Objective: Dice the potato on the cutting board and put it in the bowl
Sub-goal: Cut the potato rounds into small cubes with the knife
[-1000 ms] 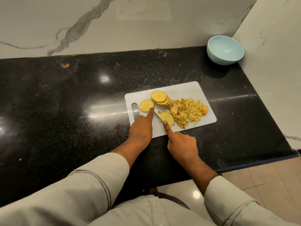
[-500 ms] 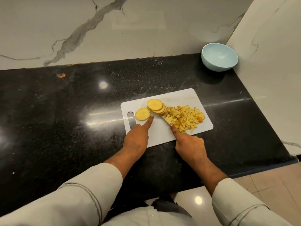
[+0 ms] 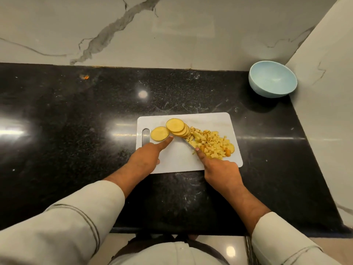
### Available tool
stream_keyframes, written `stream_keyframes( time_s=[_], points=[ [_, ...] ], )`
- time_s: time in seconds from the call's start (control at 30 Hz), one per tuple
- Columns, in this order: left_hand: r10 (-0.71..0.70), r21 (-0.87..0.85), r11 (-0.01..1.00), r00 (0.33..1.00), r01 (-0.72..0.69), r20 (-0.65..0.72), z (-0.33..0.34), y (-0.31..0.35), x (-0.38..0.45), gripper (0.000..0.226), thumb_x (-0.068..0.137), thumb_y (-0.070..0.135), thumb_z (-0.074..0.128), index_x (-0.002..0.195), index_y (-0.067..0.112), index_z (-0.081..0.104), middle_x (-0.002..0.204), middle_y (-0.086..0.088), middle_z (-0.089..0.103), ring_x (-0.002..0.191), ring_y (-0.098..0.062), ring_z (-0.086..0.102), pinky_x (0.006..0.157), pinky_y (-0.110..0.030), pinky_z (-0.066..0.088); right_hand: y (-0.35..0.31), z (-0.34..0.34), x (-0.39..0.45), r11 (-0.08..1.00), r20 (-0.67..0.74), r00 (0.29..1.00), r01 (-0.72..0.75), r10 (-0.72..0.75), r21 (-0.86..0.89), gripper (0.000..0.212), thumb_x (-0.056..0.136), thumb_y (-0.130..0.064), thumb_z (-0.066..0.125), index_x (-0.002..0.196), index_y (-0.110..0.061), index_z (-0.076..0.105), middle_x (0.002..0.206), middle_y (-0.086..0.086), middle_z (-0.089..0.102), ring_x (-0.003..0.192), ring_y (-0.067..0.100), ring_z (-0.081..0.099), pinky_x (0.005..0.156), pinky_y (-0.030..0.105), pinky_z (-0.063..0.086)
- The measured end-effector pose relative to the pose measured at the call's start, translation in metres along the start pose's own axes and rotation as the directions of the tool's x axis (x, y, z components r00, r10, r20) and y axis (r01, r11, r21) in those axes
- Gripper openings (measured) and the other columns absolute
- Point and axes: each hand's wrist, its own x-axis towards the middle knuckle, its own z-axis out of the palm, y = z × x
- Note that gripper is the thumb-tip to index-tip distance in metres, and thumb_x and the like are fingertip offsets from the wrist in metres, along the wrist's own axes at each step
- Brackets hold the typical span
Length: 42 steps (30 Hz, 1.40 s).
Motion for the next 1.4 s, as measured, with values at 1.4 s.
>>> stream_keyframes(
  time_s=[1.4],
  points=[
    [0.216, -0.010, 0.975, 0.957, -0.222, -0.194, 0.008, 0.002, -0.002, 0.060, 0.086, 0.025, 0.062, 0.142, 0.025, 0.043, 0.127, -0.004, 0.047, 0.119, -0.026, 0.045, 0.099, -0.035, 0.041, -0.073, 0.005, -0.041, 0.941, -0.063, 0.978, -0.173, 0.199, 0.291, 0.061, 0.100, -0.034, 0.033, 0.150, -0.046, 0.001, 0.076, -0.006, 0.057, 0.063, 0.013, 0.056, 0.057, 0.032, 0.050]
  ],
)
